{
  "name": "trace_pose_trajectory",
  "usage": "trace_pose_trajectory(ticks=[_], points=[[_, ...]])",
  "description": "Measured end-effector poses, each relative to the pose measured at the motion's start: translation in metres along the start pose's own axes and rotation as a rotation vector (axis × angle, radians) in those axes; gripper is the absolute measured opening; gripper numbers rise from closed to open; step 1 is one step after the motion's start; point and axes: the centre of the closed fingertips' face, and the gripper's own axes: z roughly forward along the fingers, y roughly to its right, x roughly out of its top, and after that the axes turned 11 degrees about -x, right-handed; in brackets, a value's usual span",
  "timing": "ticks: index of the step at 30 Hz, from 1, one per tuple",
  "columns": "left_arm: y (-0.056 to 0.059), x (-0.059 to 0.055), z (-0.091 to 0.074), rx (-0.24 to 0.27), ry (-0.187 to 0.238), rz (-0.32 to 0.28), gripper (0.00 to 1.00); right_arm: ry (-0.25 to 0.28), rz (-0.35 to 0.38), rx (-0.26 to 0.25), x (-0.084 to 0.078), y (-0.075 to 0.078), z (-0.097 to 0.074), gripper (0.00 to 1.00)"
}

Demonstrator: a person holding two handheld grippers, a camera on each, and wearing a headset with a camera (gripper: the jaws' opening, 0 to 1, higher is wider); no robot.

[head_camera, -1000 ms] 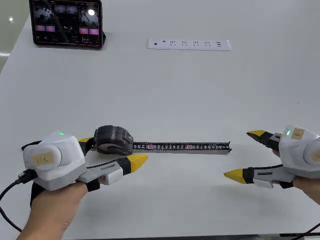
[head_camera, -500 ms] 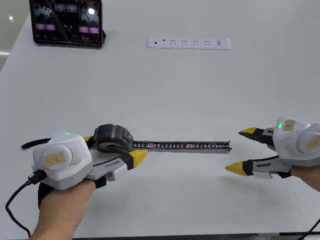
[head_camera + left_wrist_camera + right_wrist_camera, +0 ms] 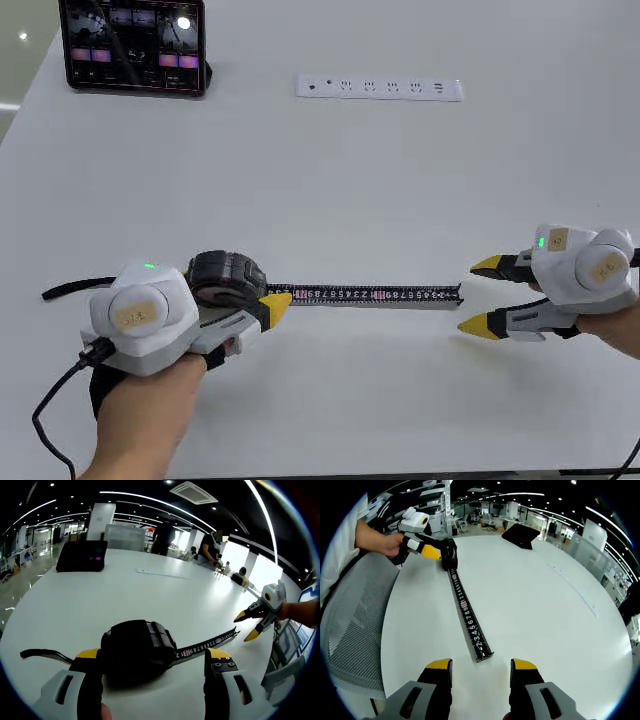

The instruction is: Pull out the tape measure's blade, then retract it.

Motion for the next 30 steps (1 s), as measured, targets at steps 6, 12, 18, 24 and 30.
trace_pose_trajectory(ticks=[6,12,18,24,30], points=[[-0.006,-0.001,0.002,0.02,0.002,0.008,0.77,-0.008,-0.017,0.025,-0.001,0.002,0.002,0.37],[-0.011,-0.001,0.005,0.057,-0.005,0.003,0.74,-0.017,-0.04,0.048,-0.001,0.002,0.006,0.36],[-0.015,-0.001,0.006,0.066,-0.006,-0.005,0.72,-0.027,-0.059,0.062,-0.001,0.003,0.007,0.34],[-0.018,-0.002,0.008,0.079,-0.005,-0.024,0.7,-0.037,-0.082,0.078,-0.001,0.001,0.009,0.32],[-0.02,-0.002,0.008,0.089,-0.003,-0.04,0.68,-0.038,-0.086,0.079,0.0,0.002,0.011,0.32]])
